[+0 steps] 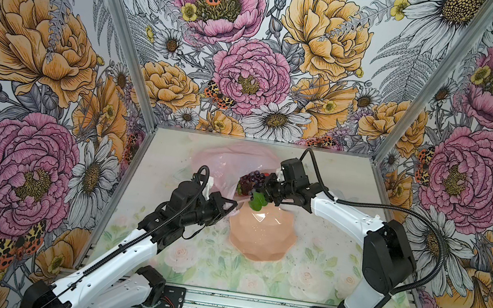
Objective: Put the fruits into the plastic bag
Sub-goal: 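Lift the grapes with the right gripper and carry them toward the bag mouth, then lower the grapes deep into the pink bag with the right gripper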
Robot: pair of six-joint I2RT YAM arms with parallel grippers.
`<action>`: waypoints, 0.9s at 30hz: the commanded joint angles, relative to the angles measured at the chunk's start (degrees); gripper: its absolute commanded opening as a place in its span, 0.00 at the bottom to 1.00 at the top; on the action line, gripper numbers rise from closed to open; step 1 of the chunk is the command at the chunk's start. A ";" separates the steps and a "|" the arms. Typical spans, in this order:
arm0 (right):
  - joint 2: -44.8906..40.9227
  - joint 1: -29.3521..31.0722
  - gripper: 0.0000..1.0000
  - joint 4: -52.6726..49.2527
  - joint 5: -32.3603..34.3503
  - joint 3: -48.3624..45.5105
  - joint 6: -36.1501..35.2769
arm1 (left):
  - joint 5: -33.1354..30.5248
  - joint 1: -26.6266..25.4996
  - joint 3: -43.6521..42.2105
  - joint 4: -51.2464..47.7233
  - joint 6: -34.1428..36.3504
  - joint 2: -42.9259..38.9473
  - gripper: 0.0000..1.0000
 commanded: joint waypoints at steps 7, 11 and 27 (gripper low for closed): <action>2.47 1.27 0.25 3.97 0.34 -0.84 1.18 | -0.21 0.27 4.79 2.59 0.72 3.00 0.00; 3.50 0.71 0.25 5.93 -0.34 -0.29 2.83 | 0.13 -0.49 4.61 1.77 1.34 3.09 0.00; 12.03 -2.07 0.24 12.59 -2.63 10.17 10.54 | -2.01 -6.59 1.65 0.60 2.31 4.01 0.00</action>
